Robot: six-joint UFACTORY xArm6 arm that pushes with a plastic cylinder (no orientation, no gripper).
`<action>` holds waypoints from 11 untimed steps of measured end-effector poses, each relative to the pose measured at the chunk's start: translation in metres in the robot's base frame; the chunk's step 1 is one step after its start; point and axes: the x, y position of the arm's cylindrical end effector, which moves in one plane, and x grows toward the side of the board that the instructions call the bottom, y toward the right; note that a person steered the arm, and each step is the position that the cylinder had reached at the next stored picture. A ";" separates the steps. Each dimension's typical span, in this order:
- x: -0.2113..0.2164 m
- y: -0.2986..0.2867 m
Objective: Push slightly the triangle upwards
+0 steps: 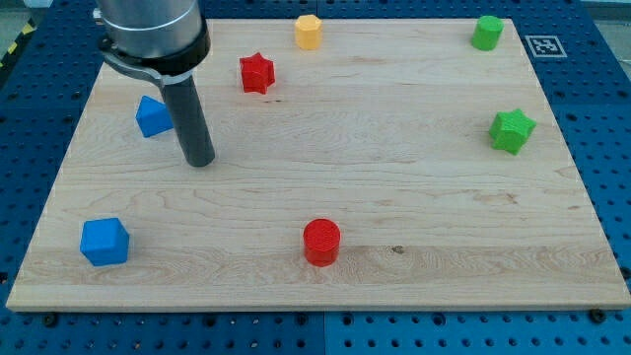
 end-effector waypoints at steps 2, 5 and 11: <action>0.000 -0.030; -0.008 -0.048; -0.051 -0.074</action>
